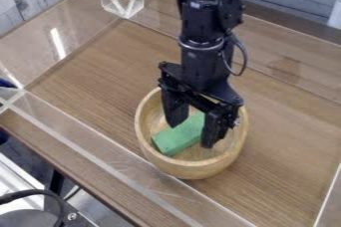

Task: Put the green block in the brown bowl

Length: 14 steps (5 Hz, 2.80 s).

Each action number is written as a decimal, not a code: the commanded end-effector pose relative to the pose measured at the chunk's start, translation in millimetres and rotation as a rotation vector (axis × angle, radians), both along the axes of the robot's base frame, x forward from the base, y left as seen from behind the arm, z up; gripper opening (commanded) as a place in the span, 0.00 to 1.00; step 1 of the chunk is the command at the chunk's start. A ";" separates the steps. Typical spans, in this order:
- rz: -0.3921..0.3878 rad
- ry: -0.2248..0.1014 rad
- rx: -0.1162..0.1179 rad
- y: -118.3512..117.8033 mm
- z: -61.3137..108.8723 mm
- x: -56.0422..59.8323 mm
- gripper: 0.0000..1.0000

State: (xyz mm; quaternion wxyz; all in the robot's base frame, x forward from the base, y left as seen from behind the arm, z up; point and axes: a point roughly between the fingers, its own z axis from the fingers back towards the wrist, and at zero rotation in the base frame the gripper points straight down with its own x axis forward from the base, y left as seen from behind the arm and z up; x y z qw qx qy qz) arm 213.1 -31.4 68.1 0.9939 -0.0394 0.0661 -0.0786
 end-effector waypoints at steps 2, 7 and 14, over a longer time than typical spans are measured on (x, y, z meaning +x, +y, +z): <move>0.025 -0.112 -0.017 4.3 35.7 14.2 1.00; 0.055 -0.139 -0.012 23.4 55.3 18.2 1.00; 0.062 -0.105 -0.010 24.0 48.8 10.9 1.00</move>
